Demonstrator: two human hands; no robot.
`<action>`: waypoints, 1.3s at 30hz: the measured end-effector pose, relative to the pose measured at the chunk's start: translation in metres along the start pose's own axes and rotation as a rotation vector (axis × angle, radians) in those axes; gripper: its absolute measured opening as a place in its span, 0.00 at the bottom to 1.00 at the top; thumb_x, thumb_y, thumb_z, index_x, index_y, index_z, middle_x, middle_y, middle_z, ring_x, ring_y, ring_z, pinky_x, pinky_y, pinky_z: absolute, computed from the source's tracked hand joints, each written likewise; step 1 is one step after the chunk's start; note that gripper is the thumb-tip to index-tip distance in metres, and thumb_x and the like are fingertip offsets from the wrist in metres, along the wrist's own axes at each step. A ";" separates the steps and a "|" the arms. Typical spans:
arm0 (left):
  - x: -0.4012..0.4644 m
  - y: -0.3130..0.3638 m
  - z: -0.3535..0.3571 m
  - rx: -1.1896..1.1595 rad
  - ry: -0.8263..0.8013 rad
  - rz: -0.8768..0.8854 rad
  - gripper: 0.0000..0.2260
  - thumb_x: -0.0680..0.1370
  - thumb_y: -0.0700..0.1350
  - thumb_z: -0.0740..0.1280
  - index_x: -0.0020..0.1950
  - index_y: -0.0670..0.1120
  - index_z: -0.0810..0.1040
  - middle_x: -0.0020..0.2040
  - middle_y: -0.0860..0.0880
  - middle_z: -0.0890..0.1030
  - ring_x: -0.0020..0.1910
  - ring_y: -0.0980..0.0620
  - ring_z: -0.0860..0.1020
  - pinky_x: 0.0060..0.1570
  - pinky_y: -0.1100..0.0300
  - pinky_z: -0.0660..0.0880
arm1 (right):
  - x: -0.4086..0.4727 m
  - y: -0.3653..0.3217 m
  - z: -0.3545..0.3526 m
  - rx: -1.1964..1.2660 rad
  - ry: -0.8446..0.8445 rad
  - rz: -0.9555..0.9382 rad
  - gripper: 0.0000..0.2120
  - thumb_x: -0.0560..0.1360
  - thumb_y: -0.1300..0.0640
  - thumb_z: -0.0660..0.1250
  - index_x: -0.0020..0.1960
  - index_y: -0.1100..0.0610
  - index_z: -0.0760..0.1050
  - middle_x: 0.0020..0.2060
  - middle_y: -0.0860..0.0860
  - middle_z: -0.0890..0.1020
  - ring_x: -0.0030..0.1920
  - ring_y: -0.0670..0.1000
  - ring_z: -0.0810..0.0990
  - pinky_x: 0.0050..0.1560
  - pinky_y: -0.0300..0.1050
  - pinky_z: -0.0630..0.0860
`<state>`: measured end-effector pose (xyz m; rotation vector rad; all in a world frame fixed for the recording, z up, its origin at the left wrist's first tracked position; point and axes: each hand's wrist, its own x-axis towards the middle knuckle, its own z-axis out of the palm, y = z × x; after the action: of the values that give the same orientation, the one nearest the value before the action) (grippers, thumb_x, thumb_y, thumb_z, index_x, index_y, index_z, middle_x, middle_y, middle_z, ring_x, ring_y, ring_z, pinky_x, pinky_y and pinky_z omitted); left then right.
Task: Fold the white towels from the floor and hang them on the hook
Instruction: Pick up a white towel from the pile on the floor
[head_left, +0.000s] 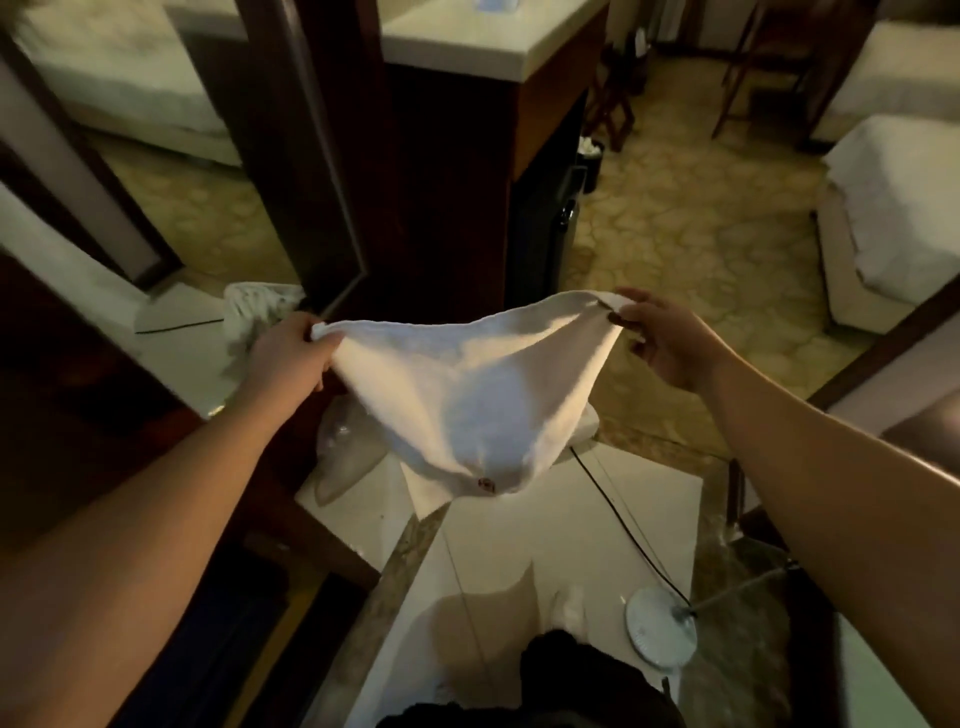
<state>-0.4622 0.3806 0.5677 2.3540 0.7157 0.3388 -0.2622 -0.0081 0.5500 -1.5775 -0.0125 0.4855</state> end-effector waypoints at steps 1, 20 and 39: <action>-0.014 -0.001 -0.014 0.029 0.013 -0.001 0.10 0.80 0.53 0.63 0.42 0.49 0.75 0.29 0.46 0.79 0.27 0.48 0.78 0.30 0.57 0.66 | -0.014 -0.005 0.004 -0.049 -0.056 -0.029 0.13 0.78 0.62 0.69 0.56 0.46 0.81 0.45 0.41 0.85 0.46 0.40 0.81 0.42 0.40 0.69; -0.351 -0.075 -0.182 -0.174 0.232 -0.257 0.06 0.78 0.54 0.71 0.46 0.56 0.75 0.48 0.55 0.76 0.47 0.53 0.75 0.39 0.57 0.70 | -0.241 0.002 0.103 -0.336 -0.294 -0.344 0.10 0.80 0.45 0.66 0.55 0.51 0.79 0.53 0.54 0.83 0.54 0.54 0.83 0.59 0.53 0.78; -0.640 -0.165 -0.316 -0.969 0.684 -0.375 0.06 0.81 0.45 0.68 0.45 0.46 0.80 0.38 0.50 0.84 0.38 0.52 0.82 0.37 0.59 0.79 | -0.462 0.056 0.276 0.116 -0.686 0.005 0.22 0.81 0.46 0.65 0.69 0.58 0.74 0.62 0.58 0.82 0.62 0.59 0.82 0.56 0.56 0.80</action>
<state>-1.1811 0.2808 0.6647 1.1415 0.9808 1.0625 -0.7829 0.1103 0.6371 -1.2348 -0.4935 0.9926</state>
